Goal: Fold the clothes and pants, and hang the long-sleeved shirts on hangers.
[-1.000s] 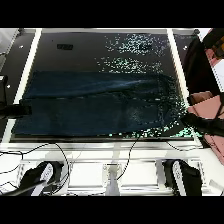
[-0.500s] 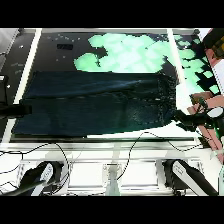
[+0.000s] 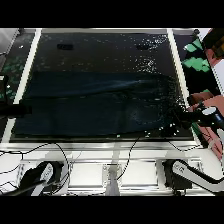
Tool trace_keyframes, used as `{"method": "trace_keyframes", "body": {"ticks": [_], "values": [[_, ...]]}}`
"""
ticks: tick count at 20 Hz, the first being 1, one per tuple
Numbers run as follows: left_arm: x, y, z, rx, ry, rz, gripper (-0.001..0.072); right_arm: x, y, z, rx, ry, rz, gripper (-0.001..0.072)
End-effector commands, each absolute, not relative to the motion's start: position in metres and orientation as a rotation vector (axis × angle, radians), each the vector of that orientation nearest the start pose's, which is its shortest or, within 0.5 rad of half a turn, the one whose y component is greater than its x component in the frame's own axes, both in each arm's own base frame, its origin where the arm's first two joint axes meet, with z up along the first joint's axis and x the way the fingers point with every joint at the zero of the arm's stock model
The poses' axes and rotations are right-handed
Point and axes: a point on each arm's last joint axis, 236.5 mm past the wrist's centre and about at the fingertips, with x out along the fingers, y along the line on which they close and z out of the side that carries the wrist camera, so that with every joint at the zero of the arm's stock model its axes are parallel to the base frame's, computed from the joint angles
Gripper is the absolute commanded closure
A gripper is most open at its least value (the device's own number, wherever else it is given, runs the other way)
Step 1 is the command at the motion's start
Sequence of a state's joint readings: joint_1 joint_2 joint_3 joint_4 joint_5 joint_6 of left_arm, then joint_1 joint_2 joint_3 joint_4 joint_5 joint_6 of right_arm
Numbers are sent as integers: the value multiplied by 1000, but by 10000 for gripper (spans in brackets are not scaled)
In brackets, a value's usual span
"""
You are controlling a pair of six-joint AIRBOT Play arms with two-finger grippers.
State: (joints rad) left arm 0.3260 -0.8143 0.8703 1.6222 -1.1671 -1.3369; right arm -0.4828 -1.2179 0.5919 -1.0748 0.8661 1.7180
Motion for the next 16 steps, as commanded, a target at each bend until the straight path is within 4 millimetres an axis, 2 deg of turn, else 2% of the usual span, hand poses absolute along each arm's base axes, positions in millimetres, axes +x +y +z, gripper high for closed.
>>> {"method": "trace_keyframes", "body": {"ticks": [1, 3, 5, 6, 8, 10, 13, 16], "values": [[278, 106, 56, 69, 1139, 192, 691, 286, -57, -131, 1025, 1241, -453, 287], [278, 106, 56, 69, 1138, 192, 691, 285, -55, -134, 1006, 1236, -430, 433], [278, 106, 56, 69, 1139, 192, 691, 288, -53, -132, 985, 1229, -395, 652], [278, 106, 56, 68, 1138, 192, 691, 290, -53, -129, 989, 1218, -389, 676], [277, 106, 55, 47, 1139, 207, 690, 298, -51, -117, 990, 1173, -360, 676], [267, 106, 40, -23, 1178, 232, 690, 305, -54, -101, 968, 1116, -342, 676], [247, 101, 6, -312, 1213, 316, 690, 309, -56, -90, 918, 1083, -313, 676], [234, 97, -16, -613, 1191, 364, 690, 307, -54, -90, 922, 1092, -308, 676]]}}
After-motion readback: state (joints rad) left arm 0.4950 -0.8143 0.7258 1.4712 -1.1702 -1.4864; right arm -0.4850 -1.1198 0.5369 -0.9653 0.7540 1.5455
